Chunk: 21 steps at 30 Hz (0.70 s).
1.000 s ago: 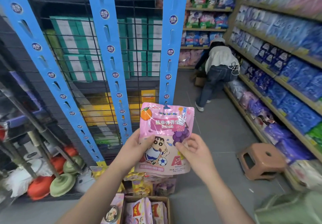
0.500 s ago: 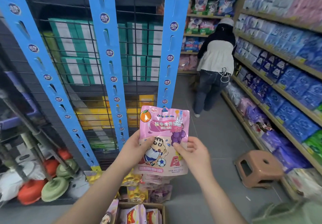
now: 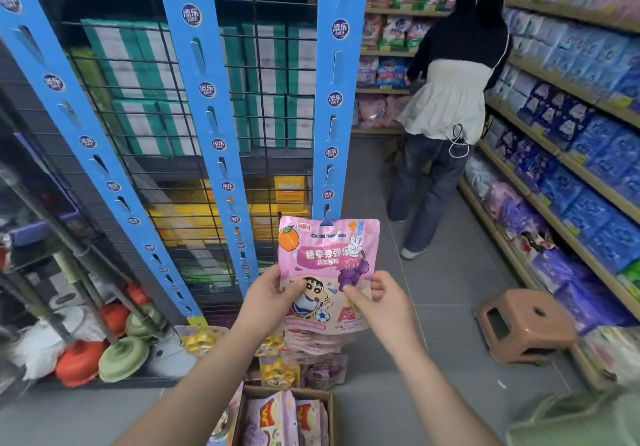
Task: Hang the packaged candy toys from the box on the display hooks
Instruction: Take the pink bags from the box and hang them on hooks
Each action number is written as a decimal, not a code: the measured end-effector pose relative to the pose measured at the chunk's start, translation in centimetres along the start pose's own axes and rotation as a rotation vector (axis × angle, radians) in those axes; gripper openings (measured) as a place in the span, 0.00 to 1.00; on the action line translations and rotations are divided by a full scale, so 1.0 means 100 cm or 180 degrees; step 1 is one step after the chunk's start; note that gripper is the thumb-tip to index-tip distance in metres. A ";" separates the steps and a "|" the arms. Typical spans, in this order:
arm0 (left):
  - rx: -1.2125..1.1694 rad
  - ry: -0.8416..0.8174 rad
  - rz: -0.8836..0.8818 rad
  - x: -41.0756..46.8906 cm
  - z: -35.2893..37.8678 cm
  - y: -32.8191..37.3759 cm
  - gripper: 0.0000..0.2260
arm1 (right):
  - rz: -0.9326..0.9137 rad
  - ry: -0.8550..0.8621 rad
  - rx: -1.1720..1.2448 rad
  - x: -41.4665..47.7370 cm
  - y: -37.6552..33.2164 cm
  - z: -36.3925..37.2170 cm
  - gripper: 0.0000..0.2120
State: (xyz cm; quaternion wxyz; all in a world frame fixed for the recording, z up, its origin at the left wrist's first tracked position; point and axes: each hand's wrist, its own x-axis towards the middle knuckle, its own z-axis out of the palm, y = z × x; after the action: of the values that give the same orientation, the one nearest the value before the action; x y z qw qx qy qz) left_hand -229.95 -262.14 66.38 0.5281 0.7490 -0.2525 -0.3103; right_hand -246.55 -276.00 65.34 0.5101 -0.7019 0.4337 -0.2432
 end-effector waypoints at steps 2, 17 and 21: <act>0.0274 0.0125 0.0013 -0.001 0.002 -0.001 0.12 | -0.0029 -0.0037 -0.0036 0.002 -0.001 -0.002 0.15; 0.3458 -0.0345 -0.0059 -0.037 -0.020 -0.052 0.32 | -0.0238 -0.1328 -0.2517 -0.037 0.052 -0.010 0.24; 0.4041 -0.0692 -0.0106 -0.069 -0.027 -0.082 0.30 | -0.0756 -0.1645 -0.2655 -0.073 0.051 0.019 0.25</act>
State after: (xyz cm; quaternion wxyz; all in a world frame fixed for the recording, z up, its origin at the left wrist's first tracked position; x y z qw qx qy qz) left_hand -232.22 -253.01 60.69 -0.0514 0.8839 -0.4274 -0.1828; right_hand -250.57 -269.28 60.67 0.2458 -0.9276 0.2707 0.0762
